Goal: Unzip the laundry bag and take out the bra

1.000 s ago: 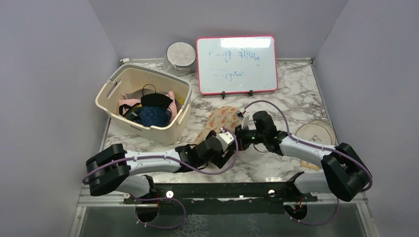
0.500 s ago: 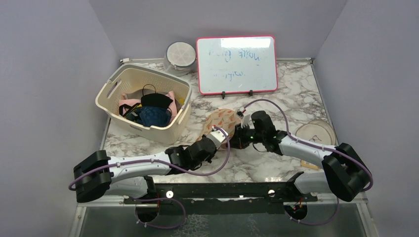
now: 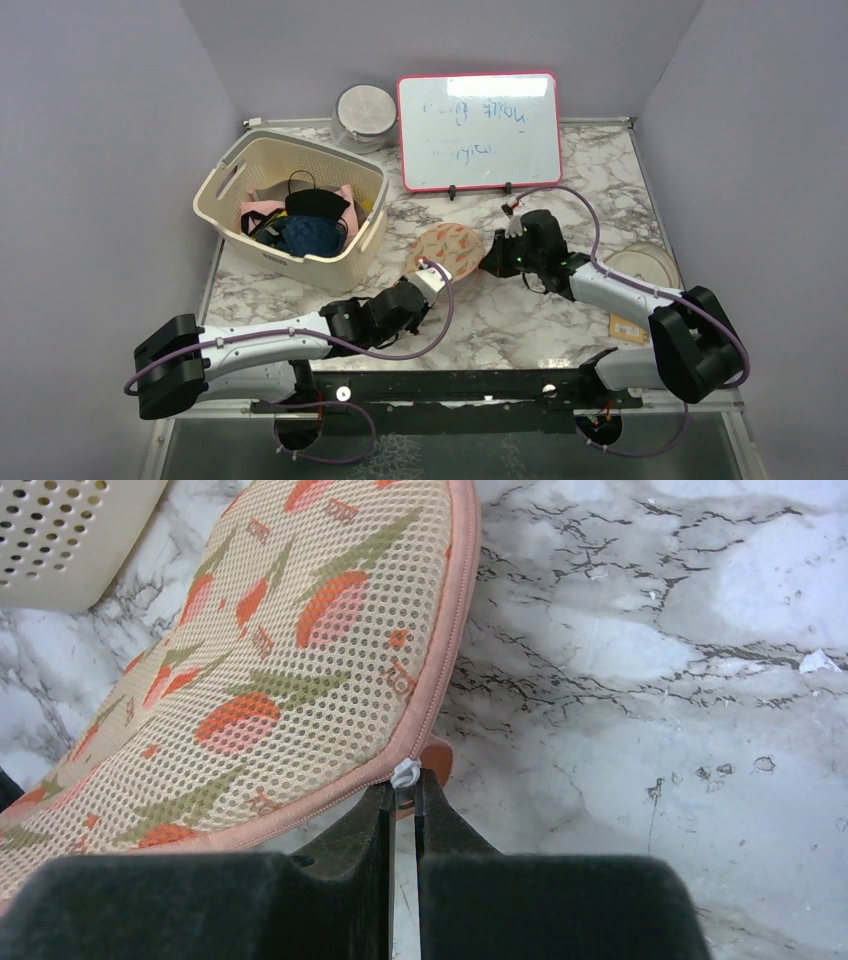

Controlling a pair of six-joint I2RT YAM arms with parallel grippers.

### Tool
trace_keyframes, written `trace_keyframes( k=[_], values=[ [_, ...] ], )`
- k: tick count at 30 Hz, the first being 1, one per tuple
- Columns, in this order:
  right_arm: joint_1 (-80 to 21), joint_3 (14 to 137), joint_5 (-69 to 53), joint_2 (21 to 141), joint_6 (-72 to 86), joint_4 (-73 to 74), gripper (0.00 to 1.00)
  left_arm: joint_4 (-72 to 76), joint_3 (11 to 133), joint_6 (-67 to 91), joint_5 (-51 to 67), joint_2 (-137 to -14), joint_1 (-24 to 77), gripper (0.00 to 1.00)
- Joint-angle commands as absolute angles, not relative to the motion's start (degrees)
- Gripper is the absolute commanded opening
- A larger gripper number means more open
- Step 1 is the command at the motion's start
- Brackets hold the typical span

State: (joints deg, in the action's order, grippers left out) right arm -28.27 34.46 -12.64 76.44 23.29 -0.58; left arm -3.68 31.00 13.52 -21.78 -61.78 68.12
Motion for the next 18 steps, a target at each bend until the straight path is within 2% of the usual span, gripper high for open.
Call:
trace_keyframes(
  k=[1, 3, 8, 10, 15, 18],
  values=[
    [-26.94, 35.59, -15.32, 76.00, 19.10, -3.18, 0.01, -5.70, 30.40, 13.30, -19.23, -62.00, 68.22, 0.00],
    [-26.98, 34.05, -19.49, 74.45, 18.83, -4.44, 0.01, -5.72, 30.90, 13.19, -19.20, -63.03, 68.23, 0.03],
    [-27.06, 31.90, -26.81, 72.32, 18.85, -2.71, 0.01, -5.65, 32.69, 12.93, -17.75, -65.44, 68.25, 0.39],
    [-27.06, 30.67, -29.21, 71.38, 19.76, -2.49, 0.01, -5.34, 33.66, 11.83, -15.65, -66.14, 68.27, 0.49],
    [-27.15, 27.07, -36.56, 68.88, 24.66, -5.05, 0.01, -3.82, 37.99, 7.43, -8.44, -69.02, 68.48, 0.67],
    [-27.10, 26.02, -39.90, 68.40, 26.48, -6.77, 0.01, -3.62, 41.29, 5.69, -6.96, -71.88, 69.13, 0.71]
  ],
)
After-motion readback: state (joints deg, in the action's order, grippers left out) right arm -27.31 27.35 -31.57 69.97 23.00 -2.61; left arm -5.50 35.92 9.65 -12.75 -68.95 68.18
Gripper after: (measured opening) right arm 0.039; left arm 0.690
